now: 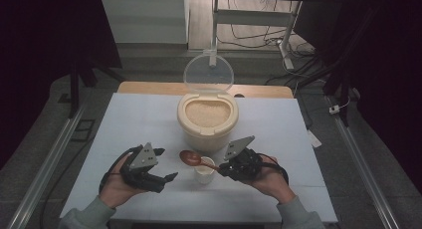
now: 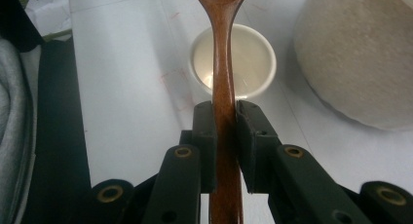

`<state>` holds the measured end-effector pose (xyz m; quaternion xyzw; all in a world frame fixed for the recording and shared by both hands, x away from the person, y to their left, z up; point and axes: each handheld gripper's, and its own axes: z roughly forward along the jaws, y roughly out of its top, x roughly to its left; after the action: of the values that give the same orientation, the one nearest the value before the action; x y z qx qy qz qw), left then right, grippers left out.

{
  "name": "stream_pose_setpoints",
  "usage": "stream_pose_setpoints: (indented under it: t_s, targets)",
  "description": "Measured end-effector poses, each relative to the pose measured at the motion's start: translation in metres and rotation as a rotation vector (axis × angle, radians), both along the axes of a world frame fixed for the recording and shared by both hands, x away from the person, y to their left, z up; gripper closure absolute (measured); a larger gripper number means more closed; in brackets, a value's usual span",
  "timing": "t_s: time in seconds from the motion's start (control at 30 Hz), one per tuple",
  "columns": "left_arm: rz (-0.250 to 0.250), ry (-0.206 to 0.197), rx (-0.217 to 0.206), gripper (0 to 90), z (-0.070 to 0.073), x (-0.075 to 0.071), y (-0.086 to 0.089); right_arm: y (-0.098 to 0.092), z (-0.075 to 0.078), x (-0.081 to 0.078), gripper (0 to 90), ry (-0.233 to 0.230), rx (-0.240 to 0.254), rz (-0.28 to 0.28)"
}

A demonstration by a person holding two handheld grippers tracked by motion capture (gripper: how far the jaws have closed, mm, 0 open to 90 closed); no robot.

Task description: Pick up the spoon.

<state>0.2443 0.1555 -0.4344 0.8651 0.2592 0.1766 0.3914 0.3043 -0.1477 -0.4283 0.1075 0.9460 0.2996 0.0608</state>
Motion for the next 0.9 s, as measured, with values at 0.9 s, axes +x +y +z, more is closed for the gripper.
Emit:
stream_pose_setpoints:
  t_s: [0.9]
  targets:
    - [-0.244, 0.029, 0.216, 39.6, 0.007, 0.026, -0.075, 0.022, -0.002, -0.005, 79.1, 0.005, -0.008, 0.078]
